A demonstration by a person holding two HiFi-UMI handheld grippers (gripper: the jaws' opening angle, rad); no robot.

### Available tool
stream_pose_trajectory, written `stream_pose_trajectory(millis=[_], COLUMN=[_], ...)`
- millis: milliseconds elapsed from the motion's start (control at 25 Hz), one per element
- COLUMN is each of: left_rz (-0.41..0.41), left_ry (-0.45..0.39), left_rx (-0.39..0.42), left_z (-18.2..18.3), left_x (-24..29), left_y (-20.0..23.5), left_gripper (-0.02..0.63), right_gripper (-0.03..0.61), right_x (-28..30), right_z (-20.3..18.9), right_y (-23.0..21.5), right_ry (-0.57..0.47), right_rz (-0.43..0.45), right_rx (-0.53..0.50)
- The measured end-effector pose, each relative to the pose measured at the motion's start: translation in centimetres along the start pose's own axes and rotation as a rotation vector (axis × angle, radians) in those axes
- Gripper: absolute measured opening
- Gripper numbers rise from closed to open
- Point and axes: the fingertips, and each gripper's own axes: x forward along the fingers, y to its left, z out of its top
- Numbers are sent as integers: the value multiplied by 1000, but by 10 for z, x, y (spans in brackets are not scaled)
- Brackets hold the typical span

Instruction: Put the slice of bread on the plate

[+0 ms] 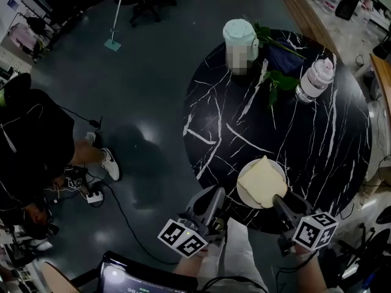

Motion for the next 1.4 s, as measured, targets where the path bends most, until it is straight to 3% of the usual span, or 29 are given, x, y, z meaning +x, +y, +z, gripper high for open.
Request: stream_pose_trajectory(millis=[360,640,840,920,1040,1240,1400], left_rz=[-48,-97,-151,-170,-202,-237,-266], left_ry=[-3,3,10,14,20,23,23], left_rx=[-2,24,53,62,68,93,116], left_z=[8,17,28,32,37,49,60], left_x=[-14,-22,-29,-33,-39,-52,-57], left_y=[-13,-38,-65,-75,-90,-113,-130], left_gripper=[8,8,8,8,8,8,7], right_gripper=[230,230,225,191,87,34,18], right_x=[-19,-44,-67,-78,-98,-127,-142], right_z=[11,7,-2,-6,-8,-5,-1], right_y=[5,32,69,82,95,121,149], right_ry=[-86,-132,-135,-139,-159,-229,-258], right_rz=[-62,-15,59,79,79,134,180], right_rx=[-71,-39,-72,-78,-75,-49,-94])
